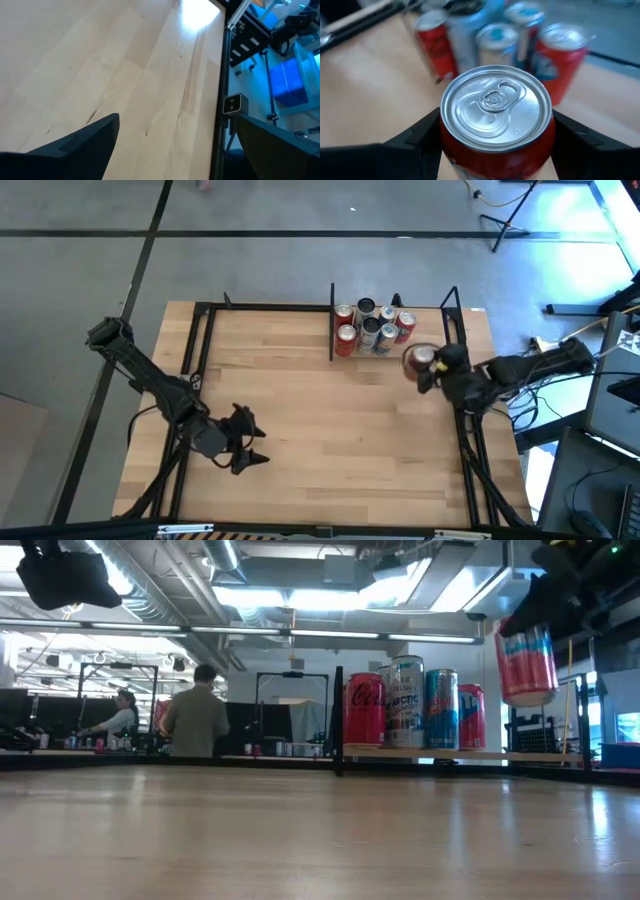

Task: Place canned beverage on shelf
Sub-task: Put the orange soda can on the shelf aligned with other red soda can

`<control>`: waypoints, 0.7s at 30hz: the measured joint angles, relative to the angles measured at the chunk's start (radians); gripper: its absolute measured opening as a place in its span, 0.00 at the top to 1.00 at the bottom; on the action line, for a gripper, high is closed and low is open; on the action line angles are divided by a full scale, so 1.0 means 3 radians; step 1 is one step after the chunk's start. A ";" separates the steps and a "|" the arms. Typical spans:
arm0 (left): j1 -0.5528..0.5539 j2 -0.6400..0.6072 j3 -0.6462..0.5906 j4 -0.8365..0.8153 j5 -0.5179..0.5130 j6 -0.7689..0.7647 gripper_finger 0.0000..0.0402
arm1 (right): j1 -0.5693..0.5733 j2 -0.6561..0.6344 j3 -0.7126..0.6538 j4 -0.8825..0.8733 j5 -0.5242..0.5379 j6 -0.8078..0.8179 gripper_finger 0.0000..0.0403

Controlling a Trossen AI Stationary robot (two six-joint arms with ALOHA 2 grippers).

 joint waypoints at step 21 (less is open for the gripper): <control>0.0261 0.0000 0.0000 0.0000 -0.0001 0.0110 0.03 | -0.2399 -0.0392 -0.0936 0.2019 -0.1810 -0.2299 0.35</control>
